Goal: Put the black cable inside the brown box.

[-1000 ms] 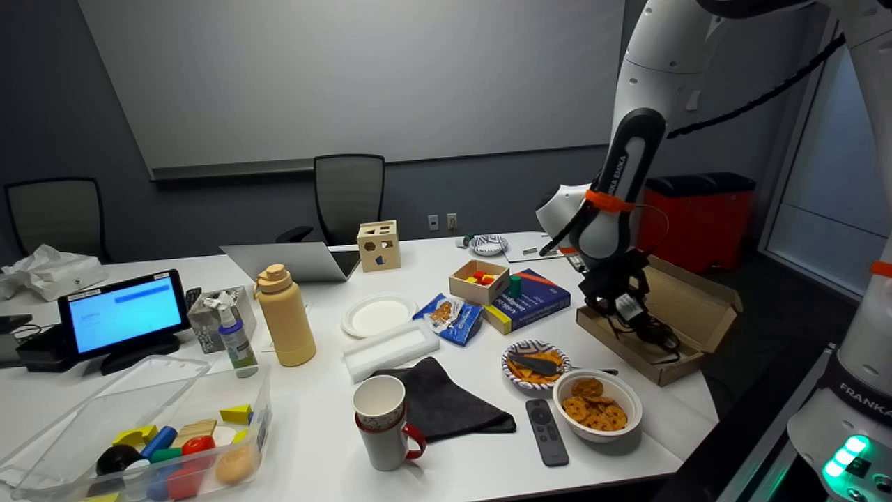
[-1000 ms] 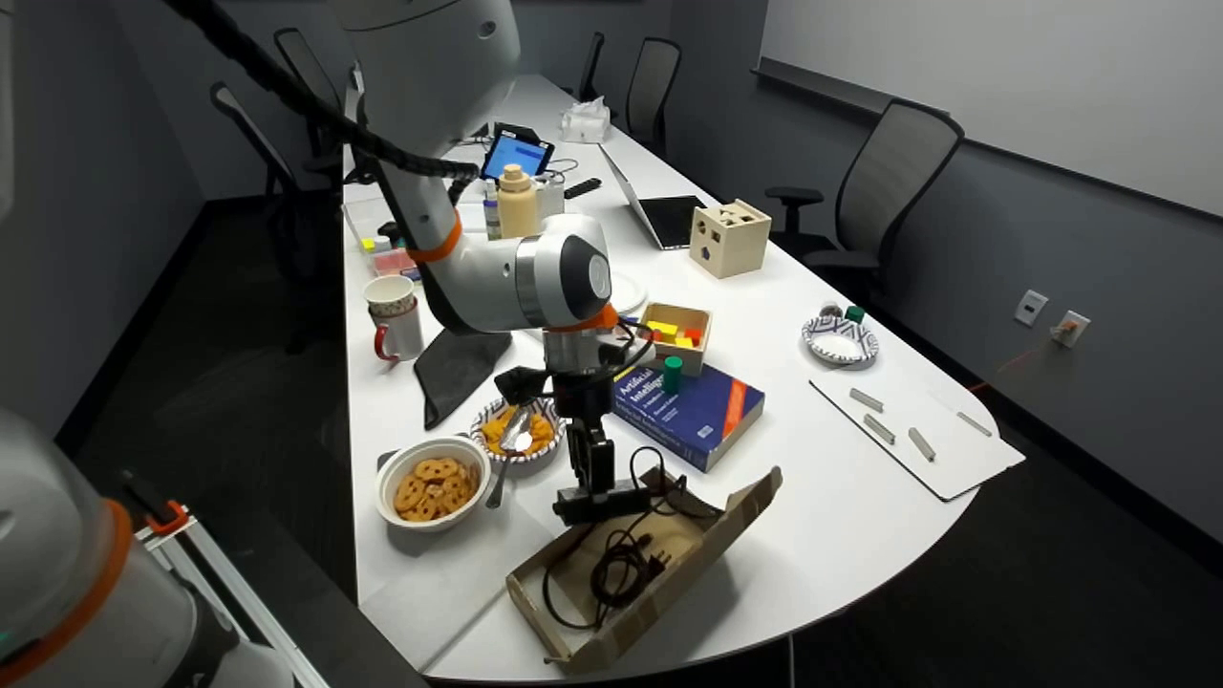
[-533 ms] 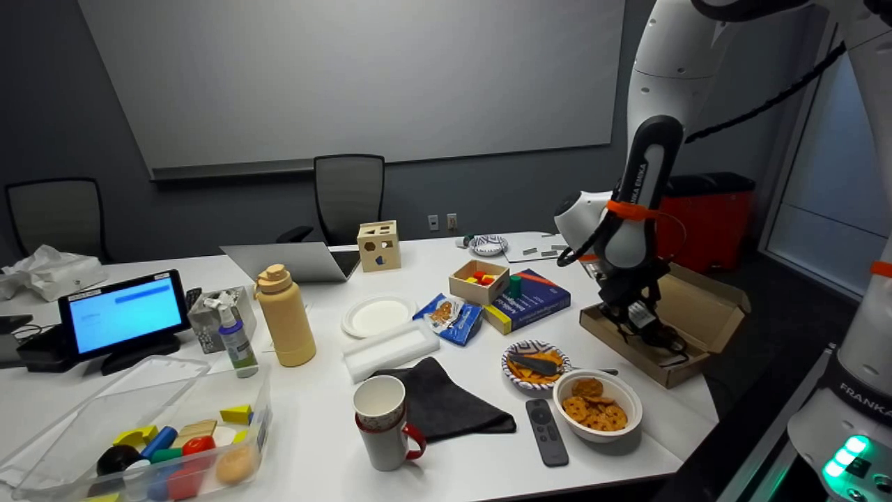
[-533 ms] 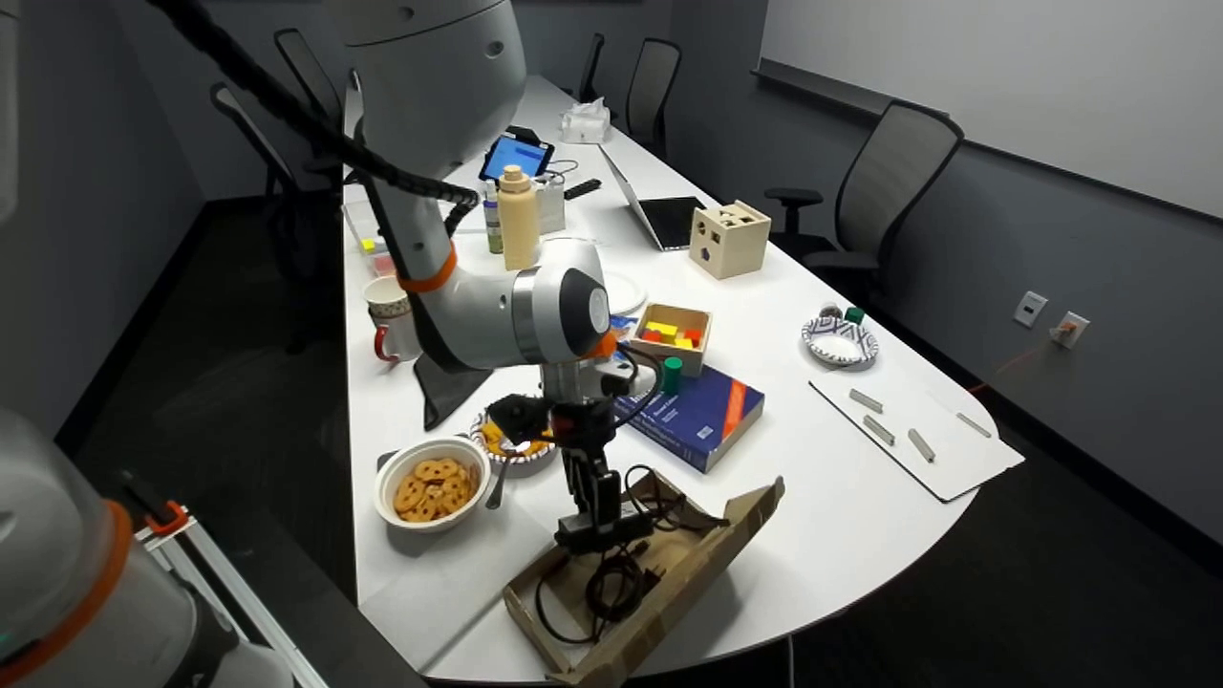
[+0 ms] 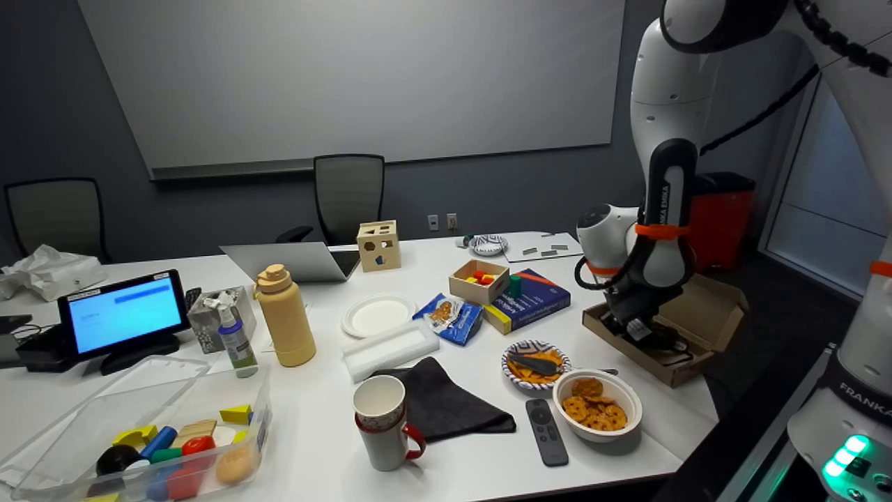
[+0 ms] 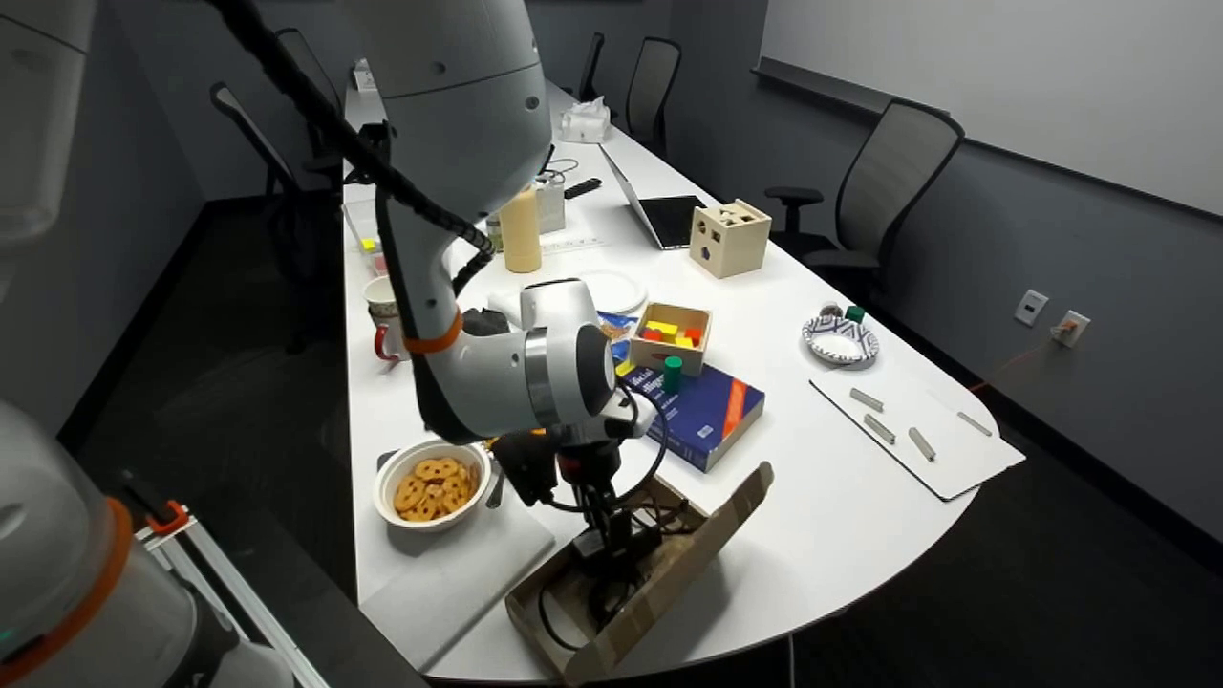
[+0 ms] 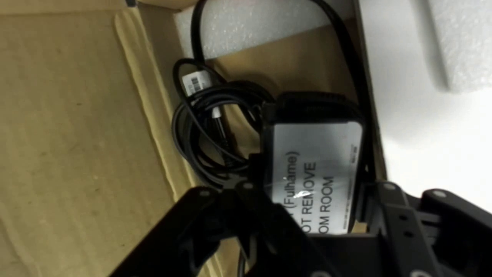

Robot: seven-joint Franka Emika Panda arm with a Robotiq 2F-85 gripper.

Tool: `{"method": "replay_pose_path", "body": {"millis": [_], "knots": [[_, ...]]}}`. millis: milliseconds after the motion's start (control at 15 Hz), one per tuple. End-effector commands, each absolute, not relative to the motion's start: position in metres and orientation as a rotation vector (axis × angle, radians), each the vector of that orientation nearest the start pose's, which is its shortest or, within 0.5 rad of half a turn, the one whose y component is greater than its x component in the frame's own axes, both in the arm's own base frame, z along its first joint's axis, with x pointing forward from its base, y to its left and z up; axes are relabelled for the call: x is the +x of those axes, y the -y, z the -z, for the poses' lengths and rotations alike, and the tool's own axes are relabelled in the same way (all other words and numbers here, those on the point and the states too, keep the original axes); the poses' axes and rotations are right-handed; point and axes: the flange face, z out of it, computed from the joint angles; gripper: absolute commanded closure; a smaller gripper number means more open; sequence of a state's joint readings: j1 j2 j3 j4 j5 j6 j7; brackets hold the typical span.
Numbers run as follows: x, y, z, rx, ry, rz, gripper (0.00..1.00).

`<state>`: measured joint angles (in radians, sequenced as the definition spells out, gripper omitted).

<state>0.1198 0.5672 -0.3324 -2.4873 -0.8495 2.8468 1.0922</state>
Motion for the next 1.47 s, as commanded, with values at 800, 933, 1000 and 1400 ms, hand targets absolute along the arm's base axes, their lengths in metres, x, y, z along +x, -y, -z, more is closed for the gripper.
{"method": "replay_pose_path", "body": {"millis": [800,933,1000,1400], "knots": [[0.417,0.043,-0.041,-3.312,-0.907,0.148,0.09],[0.421,0.037,-0.051,-3.287,-0.919,0.150,0.00],[0.424,0.034,-0.055,-3.269,-0.934,0.151,0.00],[0.438,0.027,-0.087,-3.247,-0.965,0.188,0.00]]}}
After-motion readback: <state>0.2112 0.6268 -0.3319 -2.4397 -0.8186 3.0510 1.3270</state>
